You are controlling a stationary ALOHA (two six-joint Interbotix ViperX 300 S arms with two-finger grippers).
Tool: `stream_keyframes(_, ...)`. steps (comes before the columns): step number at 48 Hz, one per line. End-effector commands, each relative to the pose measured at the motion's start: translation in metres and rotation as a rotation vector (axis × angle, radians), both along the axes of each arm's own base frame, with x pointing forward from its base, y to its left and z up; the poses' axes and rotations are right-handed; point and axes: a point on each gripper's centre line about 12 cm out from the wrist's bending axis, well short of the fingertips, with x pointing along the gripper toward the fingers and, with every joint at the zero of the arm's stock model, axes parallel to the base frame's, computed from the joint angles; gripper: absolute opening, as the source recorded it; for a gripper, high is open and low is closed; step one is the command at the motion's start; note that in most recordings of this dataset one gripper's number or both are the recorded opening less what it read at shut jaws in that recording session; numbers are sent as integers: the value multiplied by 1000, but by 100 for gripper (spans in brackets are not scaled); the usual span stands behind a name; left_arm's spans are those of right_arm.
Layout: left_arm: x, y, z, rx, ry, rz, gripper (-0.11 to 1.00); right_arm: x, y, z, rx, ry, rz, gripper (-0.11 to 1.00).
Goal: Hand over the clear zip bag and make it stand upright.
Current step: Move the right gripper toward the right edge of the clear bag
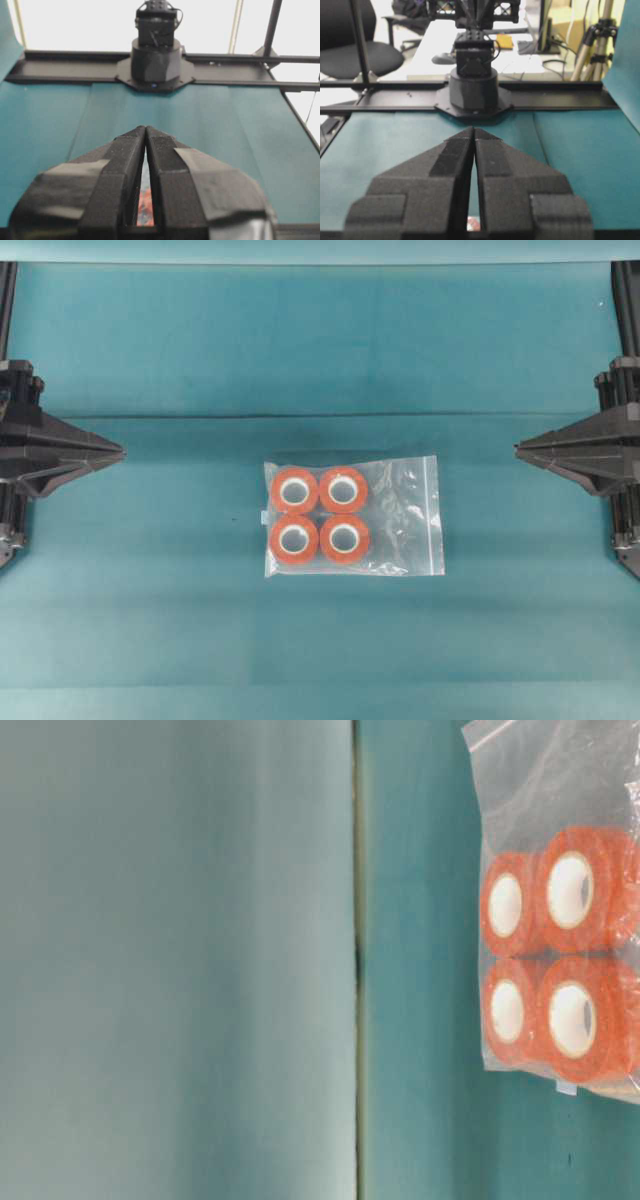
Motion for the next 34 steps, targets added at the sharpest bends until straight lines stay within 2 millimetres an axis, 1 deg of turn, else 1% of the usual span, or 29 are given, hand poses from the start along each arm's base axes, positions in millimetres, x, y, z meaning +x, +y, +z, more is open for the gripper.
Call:
stream_keyframes(1,6,-2,7,3,14,-9,14,1,-1,6,20,-17,-3,9)
stream_keyframes(2,7,-2,8,6,17,-9,14,2,-2,7,45,-17,-10,9)
stream_keyframes(4,9,-1,9,9,31,-7,9,2,-4,8,110,-12,-19,9)
stream_keyframes(7,12,-1,11,17,49,-7,1,3,-8,7,223,4,-36,1)
stream_keyframes(9,13,-2,12,20,60,-8,-1,3,-10,5,289,20,-46,0)
stream_keyframes(18,19,-1,13,49,98,-5,-1,3,-9,-7,490,133,-51,0)
stream_keyframes(24,25,-1,8,66,152,-3,-1,3,-9,-12,570,192,-57,0)
stream_keyframes(30,30,-1,8,69,169,-6,-1,4,-10,-22,650,270,-82,0)
stream_keyframes(34,33,-2,10,70,170,-8,-1,4,-11,-30,733,319,-104,0)
